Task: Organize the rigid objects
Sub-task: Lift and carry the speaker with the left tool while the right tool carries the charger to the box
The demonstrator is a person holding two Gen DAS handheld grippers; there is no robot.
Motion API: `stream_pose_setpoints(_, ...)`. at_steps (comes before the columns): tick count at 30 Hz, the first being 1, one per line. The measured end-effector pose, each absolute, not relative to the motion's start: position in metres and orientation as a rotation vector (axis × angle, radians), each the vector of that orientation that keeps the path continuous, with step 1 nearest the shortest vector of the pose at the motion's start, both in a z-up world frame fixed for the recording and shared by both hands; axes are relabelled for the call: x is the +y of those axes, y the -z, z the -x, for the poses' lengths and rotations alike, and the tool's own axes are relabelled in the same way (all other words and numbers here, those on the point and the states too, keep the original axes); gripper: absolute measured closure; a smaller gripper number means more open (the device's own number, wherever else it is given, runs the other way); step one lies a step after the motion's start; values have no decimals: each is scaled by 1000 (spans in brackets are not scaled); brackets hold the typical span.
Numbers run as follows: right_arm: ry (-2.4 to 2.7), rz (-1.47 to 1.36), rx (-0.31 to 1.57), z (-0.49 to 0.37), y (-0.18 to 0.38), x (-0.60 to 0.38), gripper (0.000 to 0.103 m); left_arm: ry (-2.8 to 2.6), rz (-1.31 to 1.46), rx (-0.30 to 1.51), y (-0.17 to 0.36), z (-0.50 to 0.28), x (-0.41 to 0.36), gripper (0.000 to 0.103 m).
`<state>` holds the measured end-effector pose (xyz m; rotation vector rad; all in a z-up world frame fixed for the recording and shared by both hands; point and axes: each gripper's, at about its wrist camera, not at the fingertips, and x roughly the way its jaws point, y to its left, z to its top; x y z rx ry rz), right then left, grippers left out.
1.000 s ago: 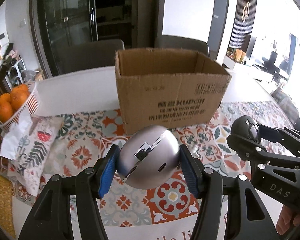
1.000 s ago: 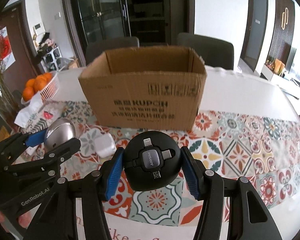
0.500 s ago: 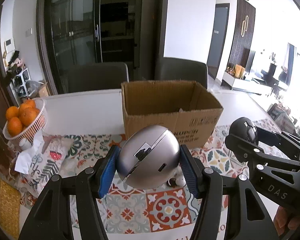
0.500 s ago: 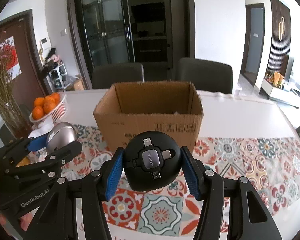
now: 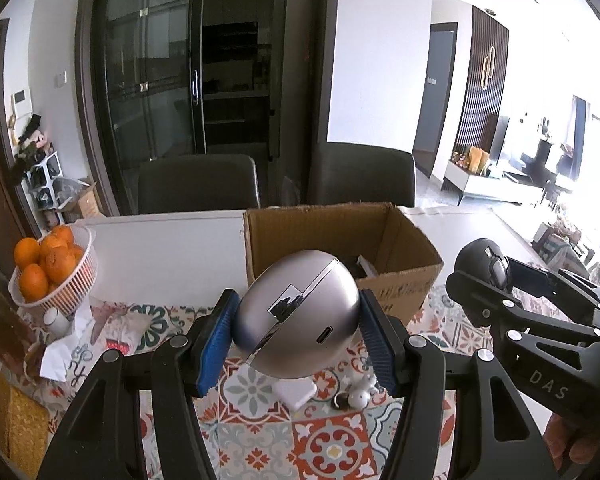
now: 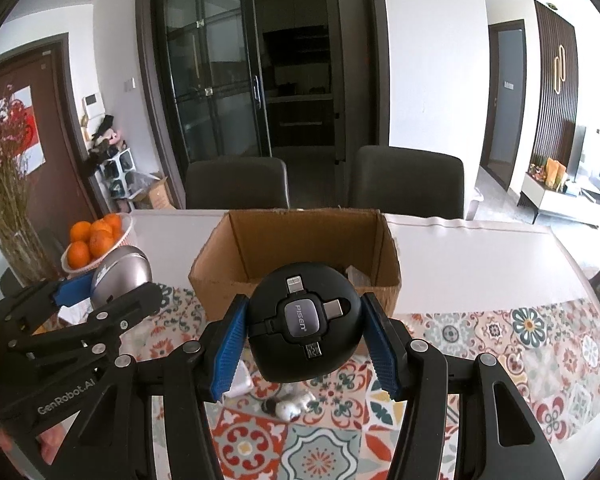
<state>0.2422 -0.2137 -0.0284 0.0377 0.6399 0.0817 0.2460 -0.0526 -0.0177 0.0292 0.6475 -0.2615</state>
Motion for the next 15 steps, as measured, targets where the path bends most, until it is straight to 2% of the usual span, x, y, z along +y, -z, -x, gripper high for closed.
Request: stream_pose_setpoints(15, -81, -60, 620, -279, 8, -221, 46, 272, -12, 645, -7, -285, -61, 43)
